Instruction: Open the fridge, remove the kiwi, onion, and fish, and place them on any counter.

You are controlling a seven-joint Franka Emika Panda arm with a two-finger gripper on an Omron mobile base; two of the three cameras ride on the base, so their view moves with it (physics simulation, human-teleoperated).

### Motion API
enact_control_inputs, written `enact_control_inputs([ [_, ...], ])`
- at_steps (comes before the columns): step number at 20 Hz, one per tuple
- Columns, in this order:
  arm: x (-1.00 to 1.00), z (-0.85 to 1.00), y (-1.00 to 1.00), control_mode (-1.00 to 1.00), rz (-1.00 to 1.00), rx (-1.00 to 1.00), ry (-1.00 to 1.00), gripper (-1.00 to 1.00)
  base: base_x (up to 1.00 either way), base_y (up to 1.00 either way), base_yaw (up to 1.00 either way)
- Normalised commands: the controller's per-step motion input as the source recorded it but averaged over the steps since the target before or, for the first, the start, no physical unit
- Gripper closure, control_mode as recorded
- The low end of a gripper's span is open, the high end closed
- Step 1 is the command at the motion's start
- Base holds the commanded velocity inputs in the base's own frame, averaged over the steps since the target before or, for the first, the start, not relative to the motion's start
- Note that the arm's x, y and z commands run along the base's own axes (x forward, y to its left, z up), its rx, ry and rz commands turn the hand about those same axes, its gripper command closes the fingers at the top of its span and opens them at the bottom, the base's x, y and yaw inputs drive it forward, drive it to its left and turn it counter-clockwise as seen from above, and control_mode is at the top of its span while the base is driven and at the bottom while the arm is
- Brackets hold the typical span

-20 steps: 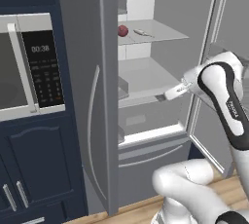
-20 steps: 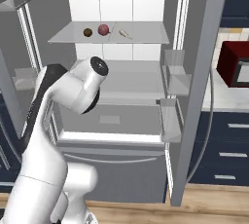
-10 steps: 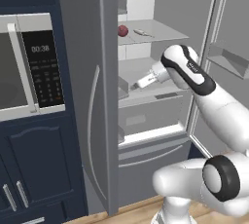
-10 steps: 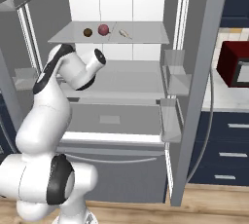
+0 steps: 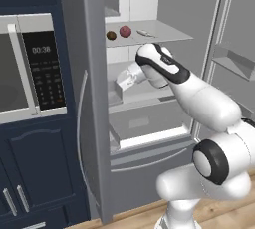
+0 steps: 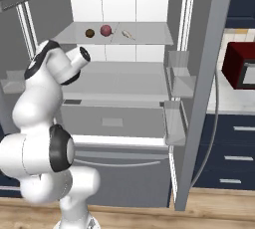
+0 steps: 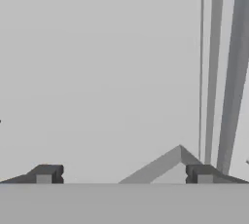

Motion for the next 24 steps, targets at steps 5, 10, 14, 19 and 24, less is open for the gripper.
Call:
enact_control_inputs([
  [5, -0.22, -0.12, 0.84, -1.0, 0.02, 0.01, -0.22, -1.0, 0.0, 0.0, 0.0],
  [10, -0.07, 0.46, -0.12, -1.0, -0.34, -0.04, 0.1, -1.0, 0.0, 0.0, 0.0],
  [14, -0.01, 0.27, -1.0, -1.0, -0.55, -0.01, 0.18, -1.0, 0.0, 0.0, 0.0],
  [19, -0.14, 0.08, -0.73, -1.0, -0.41, -0.08, -0.01, -1.0, 0.0, 0.0, 0.0],
  [24, -0.17, 0.0, -0.67, -1.0, -0.32, -0.04, 0.0, -1.0, 0.0, 0.0, 0.0],
])
